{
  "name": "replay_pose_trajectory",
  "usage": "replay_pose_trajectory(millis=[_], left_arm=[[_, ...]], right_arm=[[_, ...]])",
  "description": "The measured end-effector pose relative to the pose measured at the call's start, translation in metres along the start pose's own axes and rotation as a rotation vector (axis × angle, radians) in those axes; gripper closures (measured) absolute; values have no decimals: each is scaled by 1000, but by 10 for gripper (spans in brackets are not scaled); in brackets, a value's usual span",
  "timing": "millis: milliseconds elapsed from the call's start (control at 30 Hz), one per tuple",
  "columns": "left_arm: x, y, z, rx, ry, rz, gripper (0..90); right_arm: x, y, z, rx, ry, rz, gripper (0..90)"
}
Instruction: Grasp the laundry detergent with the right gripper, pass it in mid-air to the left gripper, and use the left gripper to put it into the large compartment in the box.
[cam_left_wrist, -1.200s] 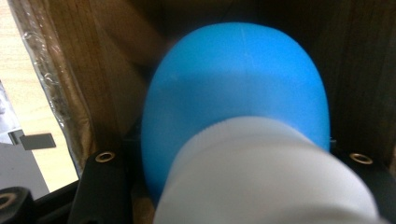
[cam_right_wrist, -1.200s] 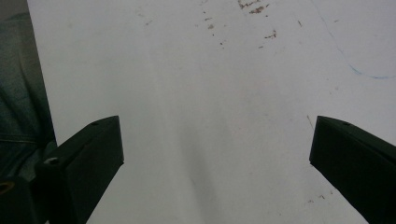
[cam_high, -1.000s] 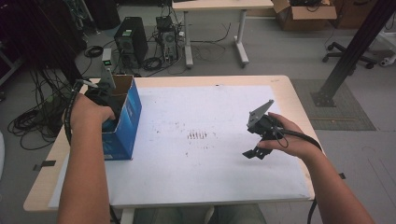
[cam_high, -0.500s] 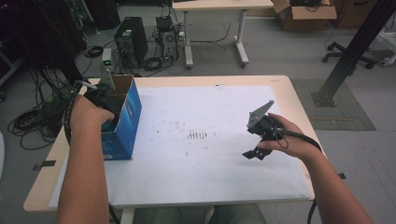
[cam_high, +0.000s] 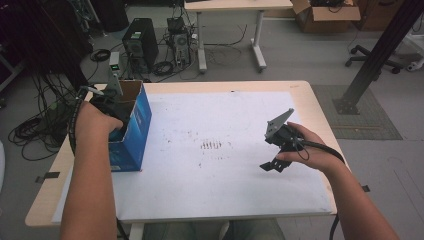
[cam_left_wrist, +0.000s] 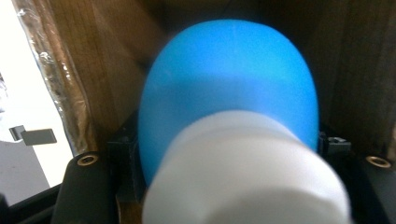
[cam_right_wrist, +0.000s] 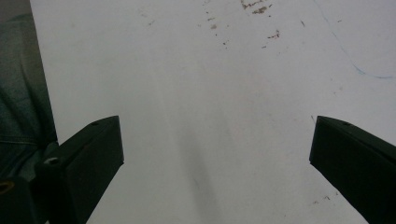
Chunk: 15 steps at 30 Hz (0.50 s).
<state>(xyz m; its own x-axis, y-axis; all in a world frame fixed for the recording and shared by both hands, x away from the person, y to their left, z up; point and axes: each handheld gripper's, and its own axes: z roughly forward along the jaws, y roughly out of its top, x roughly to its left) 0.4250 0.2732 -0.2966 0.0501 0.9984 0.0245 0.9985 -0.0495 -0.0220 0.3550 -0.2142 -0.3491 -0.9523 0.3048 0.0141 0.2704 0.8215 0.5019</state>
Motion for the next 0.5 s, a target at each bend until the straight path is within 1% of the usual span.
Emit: replay_pose_trajectory(millis=[233,500], left_arm=[[0,-2,-5,-6,-9,-5,297],[-1,-5,-14,-20,0,1,287]], right_arm=[[0,0,0,-9,0,-2,31],[2,0,0,-10,2,-5,31]])
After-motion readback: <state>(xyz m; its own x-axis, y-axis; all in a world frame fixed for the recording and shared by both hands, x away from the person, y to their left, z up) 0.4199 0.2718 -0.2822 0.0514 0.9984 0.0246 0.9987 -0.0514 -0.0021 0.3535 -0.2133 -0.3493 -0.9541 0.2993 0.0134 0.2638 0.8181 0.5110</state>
